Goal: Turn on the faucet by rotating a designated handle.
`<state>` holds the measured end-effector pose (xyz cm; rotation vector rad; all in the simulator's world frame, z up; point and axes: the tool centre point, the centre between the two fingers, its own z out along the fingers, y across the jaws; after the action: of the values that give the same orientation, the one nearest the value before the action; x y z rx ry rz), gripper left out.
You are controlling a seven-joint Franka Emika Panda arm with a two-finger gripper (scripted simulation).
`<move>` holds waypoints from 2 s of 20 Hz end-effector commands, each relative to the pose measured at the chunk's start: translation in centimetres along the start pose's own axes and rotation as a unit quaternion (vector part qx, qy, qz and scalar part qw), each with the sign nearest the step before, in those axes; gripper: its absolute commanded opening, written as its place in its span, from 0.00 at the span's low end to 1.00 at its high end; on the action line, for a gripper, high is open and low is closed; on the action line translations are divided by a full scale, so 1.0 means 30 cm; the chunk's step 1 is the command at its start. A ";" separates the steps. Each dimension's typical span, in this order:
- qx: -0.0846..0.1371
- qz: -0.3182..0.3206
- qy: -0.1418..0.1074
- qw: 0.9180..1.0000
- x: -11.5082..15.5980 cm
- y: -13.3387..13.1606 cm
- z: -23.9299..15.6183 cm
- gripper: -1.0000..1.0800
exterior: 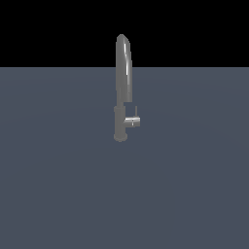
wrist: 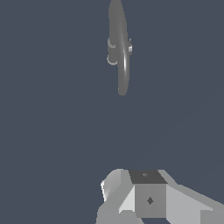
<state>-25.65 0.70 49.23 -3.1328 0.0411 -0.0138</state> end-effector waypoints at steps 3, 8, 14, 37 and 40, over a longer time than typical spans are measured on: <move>0.001 0.001 -0.001 1.000 0.002 0.000 0.000 0.00; 0.007 0.007 -0.008 1.000 0.023 -0.002 0.003 0.00; 0.023 0.024 -0.027 0.999 0.079 -0.006 0.011 0.00; 0.149 0.155 -0.174 0.961 0.496 0.010 0.146 0.00; 0.167 0.173 -0.195 0.951 0.552 0.018 0.176 0.00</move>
<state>-9.93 -0.09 44.56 -2.7182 0.4991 0.5089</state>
